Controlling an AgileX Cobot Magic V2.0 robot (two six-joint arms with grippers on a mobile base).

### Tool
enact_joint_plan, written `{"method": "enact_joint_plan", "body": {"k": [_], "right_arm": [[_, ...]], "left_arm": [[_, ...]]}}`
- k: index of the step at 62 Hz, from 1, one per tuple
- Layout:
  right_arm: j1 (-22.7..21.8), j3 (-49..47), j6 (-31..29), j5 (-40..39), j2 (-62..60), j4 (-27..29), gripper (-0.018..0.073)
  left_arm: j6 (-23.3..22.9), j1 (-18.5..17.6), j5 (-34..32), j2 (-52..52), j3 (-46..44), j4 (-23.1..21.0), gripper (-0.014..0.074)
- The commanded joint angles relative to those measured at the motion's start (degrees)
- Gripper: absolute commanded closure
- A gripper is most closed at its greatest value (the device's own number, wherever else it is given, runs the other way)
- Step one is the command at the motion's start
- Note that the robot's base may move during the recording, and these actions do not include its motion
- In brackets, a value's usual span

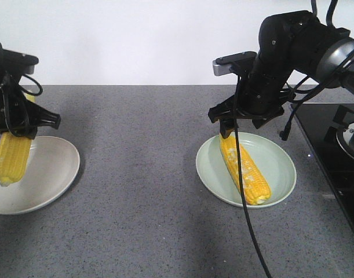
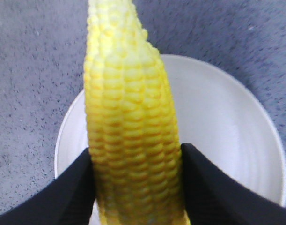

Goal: Distribute corn equally
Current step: 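Set both cobs flat on the plates and open both grippers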

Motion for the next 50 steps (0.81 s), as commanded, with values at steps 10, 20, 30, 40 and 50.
{"method": "enact_joint_plan", "body": {"k": [10,20,30,40,50], "right_arm": [[-0.27,-1.33,-0.49,1.48,-3.46,-2.46,0.0007],[-0.27,-1.33,-0.49,1.48,-3.46,-3.00,0.0007],[-0.27,-1.33,-0.49,1.48,-3.46,-3.00,0.0013],[-0.27,-1.33,-0.49,1.48,-3.46,-3.00,0.0013],[-0.27,-1.33,-0.49,1.48,-3.46,-3.00,0.0013]], "left_arm": [[-0.70,0.41,-1.55,-0.31,-1.13,0.52,0.0592],[-0.58,0.41,-0.36,1.00,-1.13,-0.29,0.0577],[-0.51,0.41,0.52,1.58,-1.13,-0.40,0.0520],[-0.51,0.41,1.17,1.73,-1.19,-0.35,0.0414],[-0.56,0.41,1.93,1.73,-1.19,-0.35,0.0283]]}}
